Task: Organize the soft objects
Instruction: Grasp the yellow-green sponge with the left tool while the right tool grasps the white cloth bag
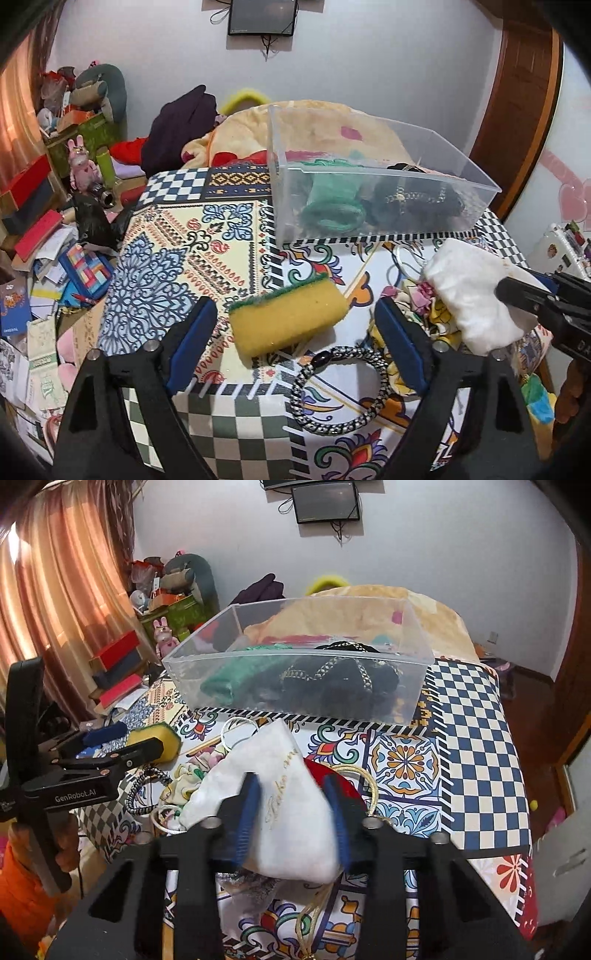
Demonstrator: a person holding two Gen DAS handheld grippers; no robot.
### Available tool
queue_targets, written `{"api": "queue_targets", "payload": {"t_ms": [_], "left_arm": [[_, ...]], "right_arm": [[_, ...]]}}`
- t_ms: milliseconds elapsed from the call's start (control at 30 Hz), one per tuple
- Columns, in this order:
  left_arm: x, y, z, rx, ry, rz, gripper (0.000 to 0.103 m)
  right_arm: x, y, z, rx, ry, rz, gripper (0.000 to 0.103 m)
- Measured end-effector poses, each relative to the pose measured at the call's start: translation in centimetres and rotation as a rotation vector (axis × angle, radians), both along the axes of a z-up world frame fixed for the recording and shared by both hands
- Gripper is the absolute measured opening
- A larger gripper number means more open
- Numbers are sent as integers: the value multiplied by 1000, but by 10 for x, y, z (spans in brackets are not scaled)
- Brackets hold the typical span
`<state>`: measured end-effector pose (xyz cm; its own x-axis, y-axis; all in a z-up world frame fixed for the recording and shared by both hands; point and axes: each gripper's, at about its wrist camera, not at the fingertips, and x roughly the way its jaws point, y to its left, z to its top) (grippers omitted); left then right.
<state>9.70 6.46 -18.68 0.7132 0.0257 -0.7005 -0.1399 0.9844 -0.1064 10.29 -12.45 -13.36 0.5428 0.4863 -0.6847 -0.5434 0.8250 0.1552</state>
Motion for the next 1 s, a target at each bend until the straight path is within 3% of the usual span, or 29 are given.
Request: {"api": "queue_targets", "payload": {"t_ms": [100, 333, 1000], "left_arm": [[2, -1, -2, -3, 11, -10, 75], [-1, -4, 0, -1, 6, -29, 58], [-9, -13, 68, -3, -173, -65, 56]], "right_arm": [[-1, -2, 4, 17, -3, 6, 12], [-7, -3, 15, 41, -41, 16, 8], [-4, -29, 78, 124, -205, -54, 7]]}}
